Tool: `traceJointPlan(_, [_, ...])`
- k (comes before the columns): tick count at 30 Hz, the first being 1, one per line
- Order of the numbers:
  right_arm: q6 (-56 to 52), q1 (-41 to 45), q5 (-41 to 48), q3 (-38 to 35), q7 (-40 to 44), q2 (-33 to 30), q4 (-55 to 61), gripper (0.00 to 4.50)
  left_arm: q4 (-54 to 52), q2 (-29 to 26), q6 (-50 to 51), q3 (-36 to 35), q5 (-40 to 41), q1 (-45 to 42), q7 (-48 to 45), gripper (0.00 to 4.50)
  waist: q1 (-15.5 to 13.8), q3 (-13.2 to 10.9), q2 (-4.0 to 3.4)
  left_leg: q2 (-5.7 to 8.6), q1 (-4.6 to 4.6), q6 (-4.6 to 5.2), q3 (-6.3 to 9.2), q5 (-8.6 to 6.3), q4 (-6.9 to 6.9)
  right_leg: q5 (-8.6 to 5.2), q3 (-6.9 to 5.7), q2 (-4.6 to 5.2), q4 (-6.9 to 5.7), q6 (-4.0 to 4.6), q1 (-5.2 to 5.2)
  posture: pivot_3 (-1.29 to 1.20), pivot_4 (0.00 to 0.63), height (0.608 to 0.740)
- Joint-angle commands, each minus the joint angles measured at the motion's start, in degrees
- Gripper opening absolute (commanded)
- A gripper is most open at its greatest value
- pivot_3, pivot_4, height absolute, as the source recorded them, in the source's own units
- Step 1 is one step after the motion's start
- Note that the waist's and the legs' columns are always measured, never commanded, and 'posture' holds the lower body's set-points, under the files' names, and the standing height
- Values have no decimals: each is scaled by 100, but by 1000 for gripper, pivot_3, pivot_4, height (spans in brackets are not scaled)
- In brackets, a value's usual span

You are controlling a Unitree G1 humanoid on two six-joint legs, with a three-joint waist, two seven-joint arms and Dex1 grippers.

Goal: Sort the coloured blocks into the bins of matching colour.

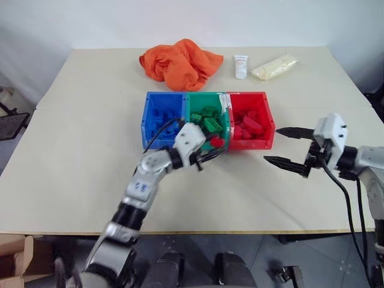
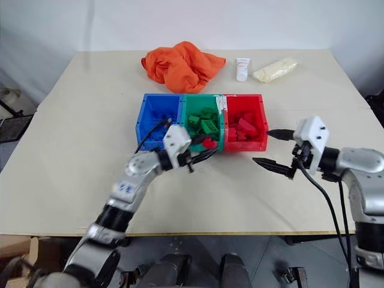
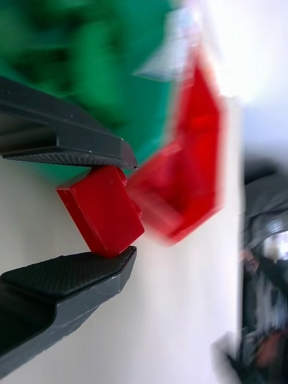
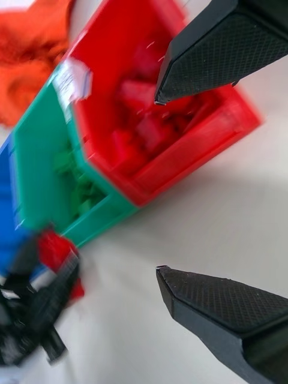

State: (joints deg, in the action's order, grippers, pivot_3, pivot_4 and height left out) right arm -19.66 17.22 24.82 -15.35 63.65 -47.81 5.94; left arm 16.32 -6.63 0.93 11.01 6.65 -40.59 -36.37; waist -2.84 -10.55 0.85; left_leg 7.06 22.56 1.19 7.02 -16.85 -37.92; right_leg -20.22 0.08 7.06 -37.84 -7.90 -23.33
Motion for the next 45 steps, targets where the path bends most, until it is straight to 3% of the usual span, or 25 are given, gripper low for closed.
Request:
traceJointPlan(1, [-77,-367,203,-546,-300,-66,512,4500,1083,348,-679,-145,-85,-777,211,1663,6,-1,2,0,1,2,-6,-1,0,1,4,0,0,-1,-2,0,150,740])
traceJointPlan(7, [-229,-1074,360,-858,-755,96,1220,4500,3589,939,-1731,-429,-179,-2401,450,1663,0,-9,16,-3,3,6,-21,-4,-2,4,14,-34,-1,-8,-7,0,150,740])
traceJointPlan(11, [-290,-1360,432,-948,-995,169,1529,4500,4589,1135,-2152,-634,-245,-3071,673,2997,-6,-12,21,-1,5,10,-23,-5,-4,8,21,-35,-1,-16,-10,0,150,740])
traceJointPlan(16, [-288,-1441,483,-937,-1118,132,1582,4500,5069,1141,-2440,-803,-338,-3332,792,4464,15,-12,21,-3,6,11,-27,-6,-3,9,26,-38,-5,-17,-16,0,150,740])
traceJointPlan(20, [-238,-1208,454,-757,-1076,76,1387,4500,5014,1009,-2491,-858,-353,-3217,574,4464,15,-12,21,-2,8,11,-27,-6,-4,9,27,-38,-6,-17,-18,0,150,740])
traceJointPlan(23, [-177,-831,415,-523,-902,7,1113,4500,4212,635,-2165,-849,-137,-2612,-266,4464,71,-11,19,-3,6,11,-28,-6,-4,9,28,-38,-8,-17,-18,0,150,740])
traceJointPlan(27, [-99,-469,361,-236,-662,-35,779,4500,2352,-24,-1181,-690,98,-1432,-1147,4464,184,-10,17,-11,-3,10,-27,-6,6,9,31,-42,-17,-15,-22,0,150,740])
traceJointPlan(29, [-39,-224,330,-49,-516,-31,569,4500,981,-646,-443,-572,278,-564,-1696,4464,223,-10,17,-15,-2,10,-27,-6,8,10,33,-42,-17,-14,-25,0,150,740])
traceJointPlan(34, [109,268,235,315,-181,-38,82,4500,-1139,-2084,985,-798,676,944,-2229,4464,305,-9,15,-28,-2,3,-20,-10,2,14,38,-37,-10,-7,-21,0,150,740])
traceJointPlan(38, [237,682,137,594,31,38,-324,4500,-1986,-2826,1552,-1203,990,1716,-2279,4464,256,-9,14,-35,-1,0,-8,-12,-2,17,39,-38,-3,-1,-15,0,150,740])
traceJointPlan(45, [417,1166,6,919,270,160,-785,4500,-2732,-3494,2216,-1777,1437,2464,-2277,4464,157,-9,14,-35,-1,-3,2,-14,-2,19,38,-37,7,2,-6,0,150,740])
